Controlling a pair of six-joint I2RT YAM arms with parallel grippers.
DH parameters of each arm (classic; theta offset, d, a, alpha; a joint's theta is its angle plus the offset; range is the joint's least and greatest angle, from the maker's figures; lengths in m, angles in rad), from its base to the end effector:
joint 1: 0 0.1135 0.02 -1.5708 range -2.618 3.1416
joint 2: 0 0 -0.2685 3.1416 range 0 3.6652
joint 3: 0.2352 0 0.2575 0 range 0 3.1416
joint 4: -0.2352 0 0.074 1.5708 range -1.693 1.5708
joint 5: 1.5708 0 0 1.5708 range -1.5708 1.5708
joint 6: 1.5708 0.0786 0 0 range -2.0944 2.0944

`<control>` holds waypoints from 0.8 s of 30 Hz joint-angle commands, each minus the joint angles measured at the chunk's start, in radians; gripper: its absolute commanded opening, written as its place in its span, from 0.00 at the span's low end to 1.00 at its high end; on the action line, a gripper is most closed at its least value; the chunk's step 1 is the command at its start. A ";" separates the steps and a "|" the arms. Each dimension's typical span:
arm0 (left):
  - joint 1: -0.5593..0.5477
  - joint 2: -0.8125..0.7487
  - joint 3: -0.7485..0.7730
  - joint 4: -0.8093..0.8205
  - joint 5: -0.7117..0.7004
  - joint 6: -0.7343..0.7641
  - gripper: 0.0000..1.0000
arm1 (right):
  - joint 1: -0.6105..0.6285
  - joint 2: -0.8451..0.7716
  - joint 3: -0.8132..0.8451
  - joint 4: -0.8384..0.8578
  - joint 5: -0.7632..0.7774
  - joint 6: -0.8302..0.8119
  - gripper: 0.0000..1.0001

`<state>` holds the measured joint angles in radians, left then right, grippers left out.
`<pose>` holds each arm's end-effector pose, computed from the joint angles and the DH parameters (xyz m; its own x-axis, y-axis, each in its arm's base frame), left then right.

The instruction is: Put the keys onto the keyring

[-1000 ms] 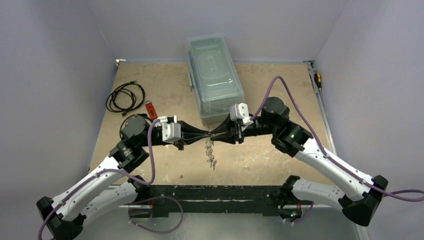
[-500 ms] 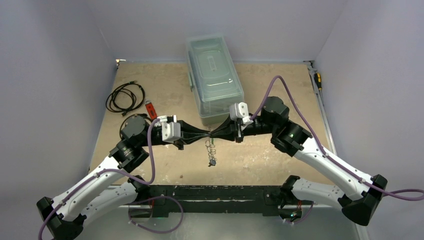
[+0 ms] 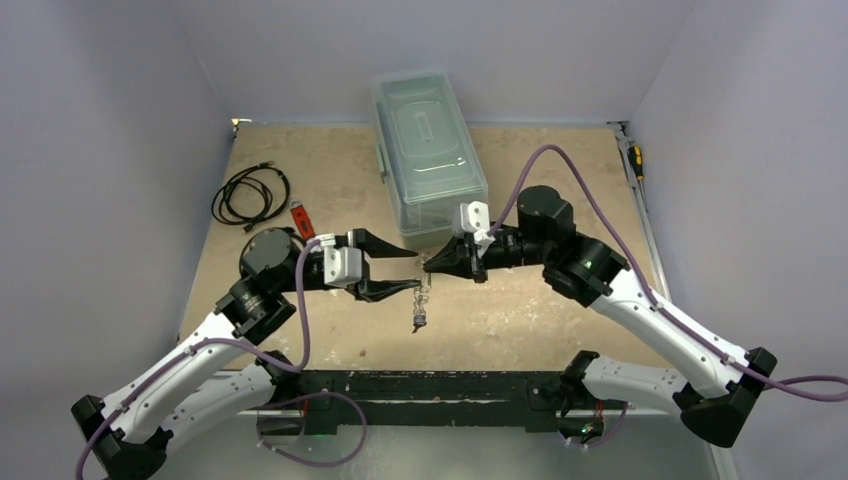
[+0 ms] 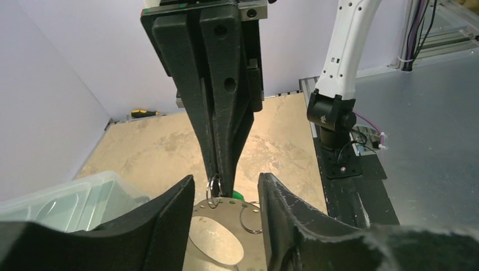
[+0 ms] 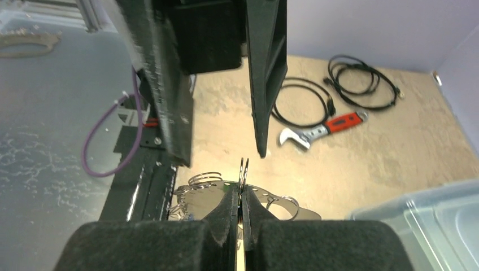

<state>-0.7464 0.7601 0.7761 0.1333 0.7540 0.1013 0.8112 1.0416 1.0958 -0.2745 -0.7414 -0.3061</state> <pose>0.1137 -0.1785 0.3820 0.2090 -0.0928 -0.9735 0.9758 0.0853 0.2013 0.1406 0.2251 0.3899 0.1544 -0.1601 -0.9749 -0.9880 -0.0191 -0.1533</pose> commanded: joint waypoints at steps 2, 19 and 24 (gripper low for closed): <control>0.006 -0.013 0.077 -0.120 -0.002 0.117 0.51 | -0.001 0.012 0.140 -0.212 0.131 -0.080 0.00; 0.002 0.172 0.250 -0.349 -0.013 0.267 0.45 | 0.014 0.148 0.416 -0.636 0.339 -0.082 0.00; 0.003 0.230 0.255 -0.328 0.037 0.254 0.42 | 0.029 0.170 0.408 -0.627 0.310 -0.090 0.00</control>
<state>-0.7464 0.9585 0.9958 -0.2024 0.7330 0.3378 0.8253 1.2022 1.4601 -0.9073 -0.4080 -0.3836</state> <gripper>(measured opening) 0.423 0.012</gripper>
